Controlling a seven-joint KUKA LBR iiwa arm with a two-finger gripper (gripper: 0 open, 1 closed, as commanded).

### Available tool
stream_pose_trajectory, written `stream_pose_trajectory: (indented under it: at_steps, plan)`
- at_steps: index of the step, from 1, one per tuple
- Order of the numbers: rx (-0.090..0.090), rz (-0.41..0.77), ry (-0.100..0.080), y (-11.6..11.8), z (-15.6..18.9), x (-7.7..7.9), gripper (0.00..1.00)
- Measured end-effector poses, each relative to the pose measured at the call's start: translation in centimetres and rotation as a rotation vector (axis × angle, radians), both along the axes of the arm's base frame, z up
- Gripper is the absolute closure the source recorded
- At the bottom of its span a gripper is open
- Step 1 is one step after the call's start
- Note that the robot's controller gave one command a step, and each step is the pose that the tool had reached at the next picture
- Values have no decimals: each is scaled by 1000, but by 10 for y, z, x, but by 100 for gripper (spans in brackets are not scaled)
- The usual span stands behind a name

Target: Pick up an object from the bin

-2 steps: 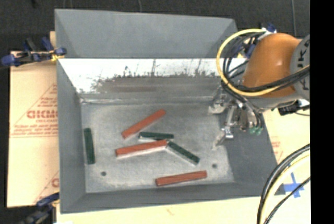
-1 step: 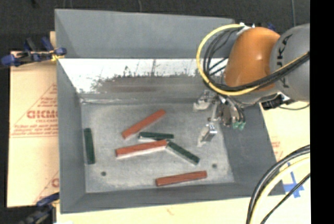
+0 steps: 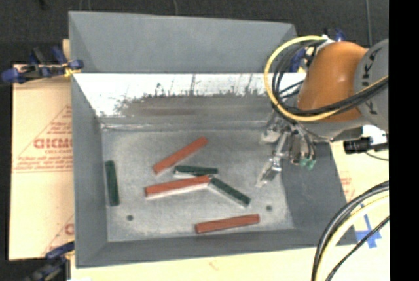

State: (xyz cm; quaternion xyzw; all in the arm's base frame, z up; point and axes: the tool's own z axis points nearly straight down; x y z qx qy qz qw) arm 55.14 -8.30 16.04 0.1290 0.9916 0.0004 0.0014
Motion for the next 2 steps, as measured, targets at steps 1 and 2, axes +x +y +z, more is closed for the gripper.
stream_pose_trajectory:
  at_steps: [1, 2]
  plan:
    - [-3, 54, -6, 54, -69, 0, 0]
    - [6, -129, 4, 64, -81, -5, 100]
